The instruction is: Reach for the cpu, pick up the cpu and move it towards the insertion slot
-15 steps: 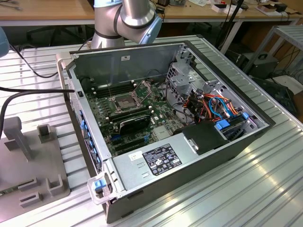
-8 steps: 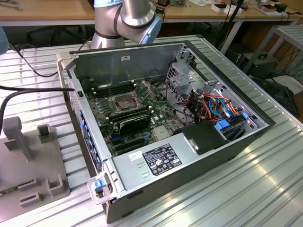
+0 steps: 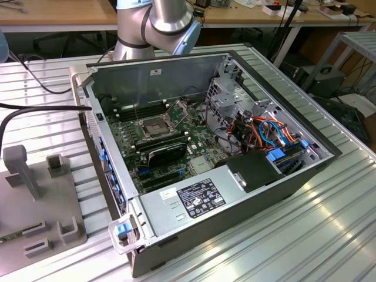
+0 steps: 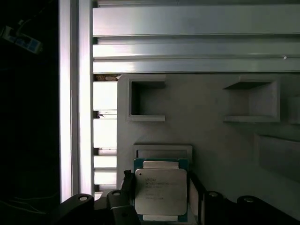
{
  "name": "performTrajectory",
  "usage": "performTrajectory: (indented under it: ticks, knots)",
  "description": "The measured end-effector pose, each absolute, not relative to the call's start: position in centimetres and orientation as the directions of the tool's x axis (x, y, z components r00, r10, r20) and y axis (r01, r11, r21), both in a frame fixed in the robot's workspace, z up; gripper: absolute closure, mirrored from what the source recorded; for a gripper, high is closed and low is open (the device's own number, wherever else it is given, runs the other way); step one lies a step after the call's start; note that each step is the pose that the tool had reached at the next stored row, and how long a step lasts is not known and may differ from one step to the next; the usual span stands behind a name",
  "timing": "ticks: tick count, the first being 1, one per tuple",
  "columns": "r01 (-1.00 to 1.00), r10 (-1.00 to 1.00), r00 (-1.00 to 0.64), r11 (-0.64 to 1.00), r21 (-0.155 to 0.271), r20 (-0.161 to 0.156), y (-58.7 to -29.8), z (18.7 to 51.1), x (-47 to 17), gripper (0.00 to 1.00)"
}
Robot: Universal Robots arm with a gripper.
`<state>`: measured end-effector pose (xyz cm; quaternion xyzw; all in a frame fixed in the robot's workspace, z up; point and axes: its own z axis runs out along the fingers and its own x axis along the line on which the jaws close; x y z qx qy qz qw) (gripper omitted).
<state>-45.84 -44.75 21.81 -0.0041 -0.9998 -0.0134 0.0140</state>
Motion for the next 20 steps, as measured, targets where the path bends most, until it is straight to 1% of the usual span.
performTrajectory:
  ticks: [20]
  knots:
    - [0.009, 0.008, -1.000, 1.000, 0.029, 0.029, -44.8, 23.2, -45.8, 0.45]
